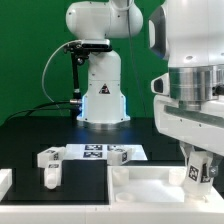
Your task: Assemble one leg
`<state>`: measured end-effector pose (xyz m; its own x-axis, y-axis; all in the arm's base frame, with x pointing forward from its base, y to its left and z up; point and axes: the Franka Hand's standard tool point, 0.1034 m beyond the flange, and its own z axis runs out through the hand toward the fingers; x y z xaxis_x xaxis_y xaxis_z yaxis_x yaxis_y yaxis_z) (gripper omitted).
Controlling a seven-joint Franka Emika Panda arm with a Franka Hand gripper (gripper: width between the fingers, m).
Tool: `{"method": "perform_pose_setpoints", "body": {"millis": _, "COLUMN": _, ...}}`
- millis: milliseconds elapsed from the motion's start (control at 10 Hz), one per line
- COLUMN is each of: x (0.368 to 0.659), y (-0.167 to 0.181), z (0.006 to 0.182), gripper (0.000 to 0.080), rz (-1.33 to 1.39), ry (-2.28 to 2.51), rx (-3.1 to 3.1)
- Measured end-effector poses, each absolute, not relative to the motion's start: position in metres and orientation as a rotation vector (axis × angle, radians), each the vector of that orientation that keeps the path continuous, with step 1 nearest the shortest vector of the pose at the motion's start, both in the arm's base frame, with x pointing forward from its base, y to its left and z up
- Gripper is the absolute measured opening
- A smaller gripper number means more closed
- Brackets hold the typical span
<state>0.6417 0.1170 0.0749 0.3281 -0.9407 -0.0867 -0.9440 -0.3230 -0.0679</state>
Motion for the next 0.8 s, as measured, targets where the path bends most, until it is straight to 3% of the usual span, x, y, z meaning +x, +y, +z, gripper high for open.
{"method": "perform_pose_setpoints", "body": {"millis": 200, "x": 0.6413, "y": 0.117, "z": 0.0741, "gripper": 0.0288, "rz": 0.045, "ry": 1.712, "rx": -2.508}}
{"method": "perform_pose_setpoints", "body": {"millis": 300, "x": 0.6414, "y": 0.1169, "z": 0.074, "gripper": 0.052, "rz": 0.044, "ry": 1.706, "rx": -2.512}}
{"method": "perform_pose_setpoints", "body": {"millis": 400, "x": 0.6439, "y": 0.1132, "z": 0.0757, "gripper": 0.052, "rz": 0.001, "ry": 1.402, "rx": -2.686}}
{"method": "perform_pose_setpoints", "body": {"millis": 500, "x": 0.645, "y": 0.1118, "z": 0.0768, "gripper": 0.0628, "rz": -0.025, "ry": 1.087, "rx": -2.827}}
{"method": "perform_pose_setpoints", "body": {"millis": 800, "x": 0.6448, "y": 0.1121, "z": 0.0754, "gripper": 0.0645, "rz": -0.046, "ry": 0.761, "rx": -2.934}}
